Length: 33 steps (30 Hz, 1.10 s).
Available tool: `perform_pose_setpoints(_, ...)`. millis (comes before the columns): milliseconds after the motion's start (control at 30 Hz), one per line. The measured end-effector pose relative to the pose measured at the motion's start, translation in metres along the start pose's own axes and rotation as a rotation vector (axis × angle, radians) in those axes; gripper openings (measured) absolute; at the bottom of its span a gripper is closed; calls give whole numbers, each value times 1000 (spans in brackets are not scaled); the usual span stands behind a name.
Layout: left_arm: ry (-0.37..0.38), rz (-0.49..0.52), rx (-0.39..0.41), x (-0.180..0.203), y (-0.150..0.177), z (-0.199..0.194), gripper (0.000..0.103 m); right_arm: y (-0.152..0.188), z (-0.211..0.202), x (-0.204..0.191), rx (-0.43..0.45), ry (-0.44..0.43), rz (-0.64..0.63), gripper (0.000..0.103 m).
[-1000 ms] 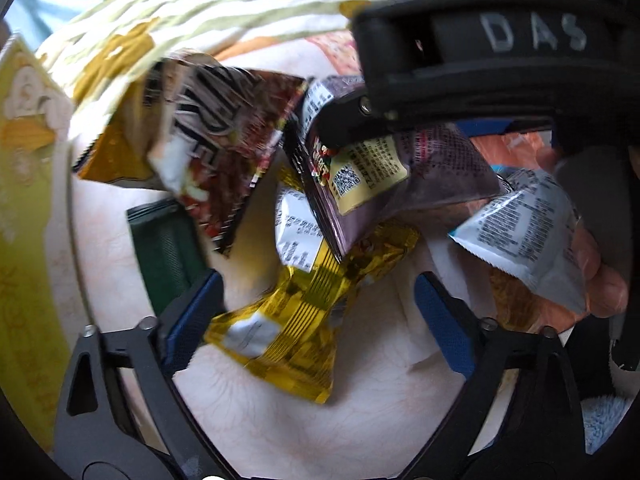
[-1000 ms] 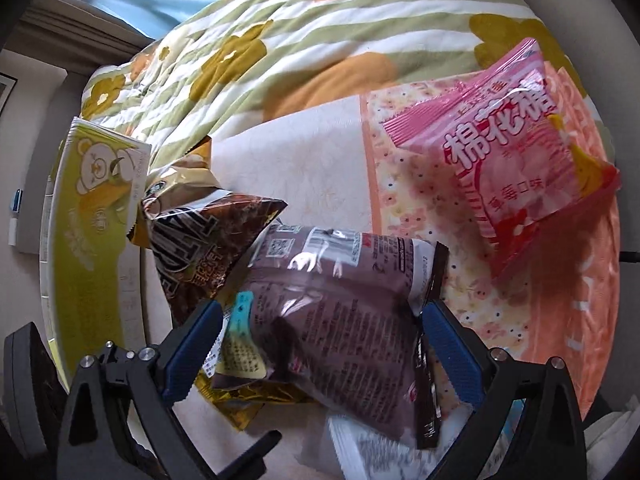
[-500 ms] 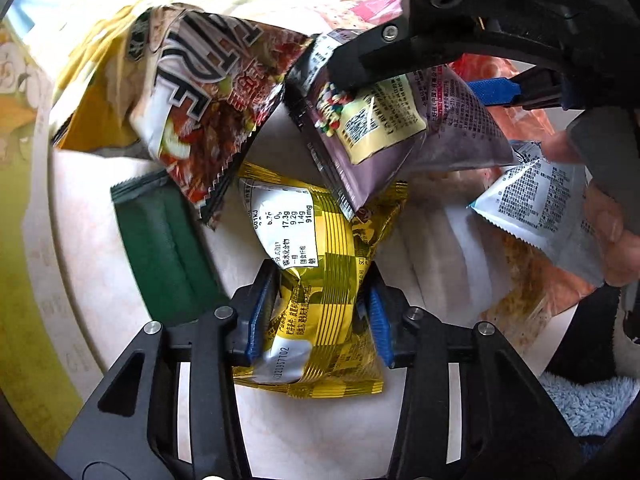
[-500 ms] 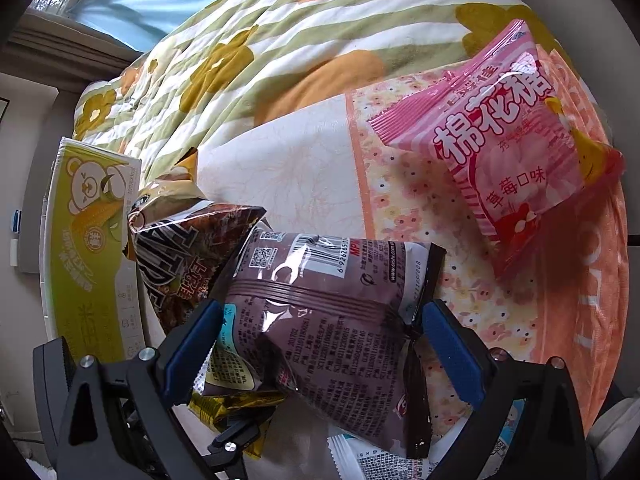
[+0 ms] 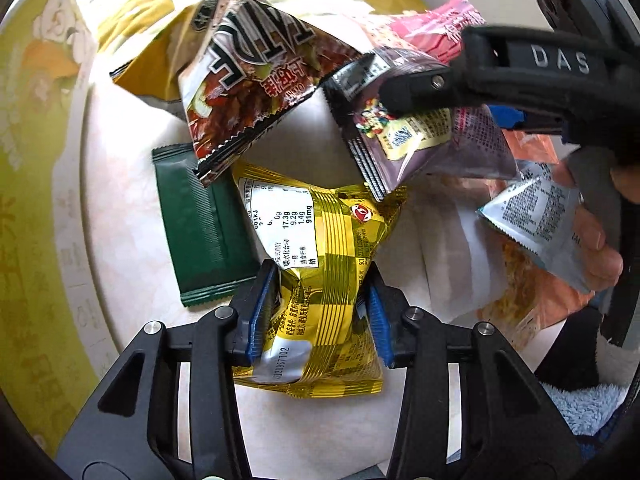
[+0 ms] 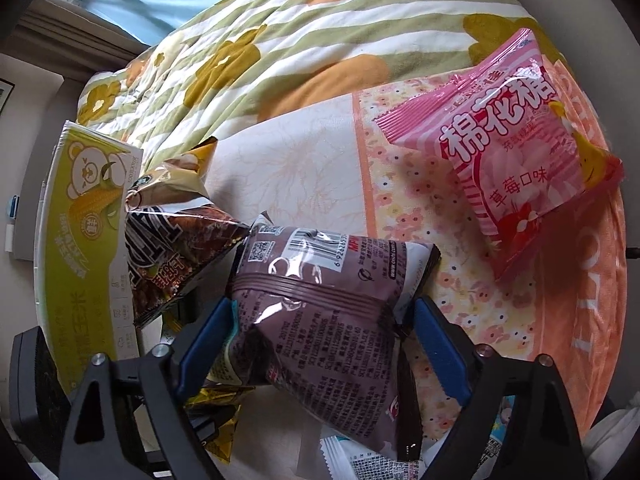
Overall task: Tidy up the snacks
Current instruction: 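Grasp the gold bag with the left tool while the right tool grasps the brown bag, then carry both bags over the yellow box and open both tools to drop them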
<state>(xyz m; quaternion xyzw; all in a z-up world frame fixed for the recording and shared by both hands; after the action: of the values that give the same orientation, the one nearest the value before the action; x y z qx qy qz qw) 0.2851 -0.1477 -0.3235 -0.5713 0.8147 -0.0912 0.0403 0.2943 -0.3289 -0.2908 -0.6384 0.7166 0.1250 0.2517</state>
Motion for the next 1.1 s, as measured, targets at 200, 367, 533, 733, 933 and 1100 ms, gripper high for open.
perform_pose_setpoints(200, -16, -21, 13, 2, 16, -14, 39, 8, -7, -1, 14, -17, -17, 76)
perform_pose_setpoints(367, -32, -43, 43, 3, 20, -30, 39, 13, -27, -4, 59, -25, -41, 74)
perform_pose_setpoints(533, -51, -59, 101, 7, 28, -55, 39, 20, -50, -8, 105, -32, -65, 73)
perform_pose_setpoints(733, -75, -107, 183, 15, 39, -91, 39, 30, -83, -17, 165, -50, -103, 68)
perform_pose_setpoints(933, -93, -168, 252, 21, 42, -125, 39, 42, -116, -32, 223, -87, -164, 67)
perform_pose_setpoints(1100, -135, -232, 329, 10, 49, -166, 39, 49, -138, -55, 258, -109, -237, 67)
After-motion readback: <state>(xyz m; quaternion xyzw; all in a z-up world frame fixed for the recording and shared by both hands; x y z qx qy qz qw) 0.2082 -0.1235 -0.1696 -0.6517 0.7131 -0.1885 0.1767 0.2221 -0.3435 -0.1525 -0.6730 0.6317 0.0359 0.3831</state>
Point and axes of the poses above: each gripper's, at about its wrist camera, not at the fingertips, and z roughly the way its jaws point, x to its right, y to its underside, the point moved 2 cm from there along z, roughly the way its jaws point, and after that the axes turned 12 degrees about -y, right-handed, at the moved point
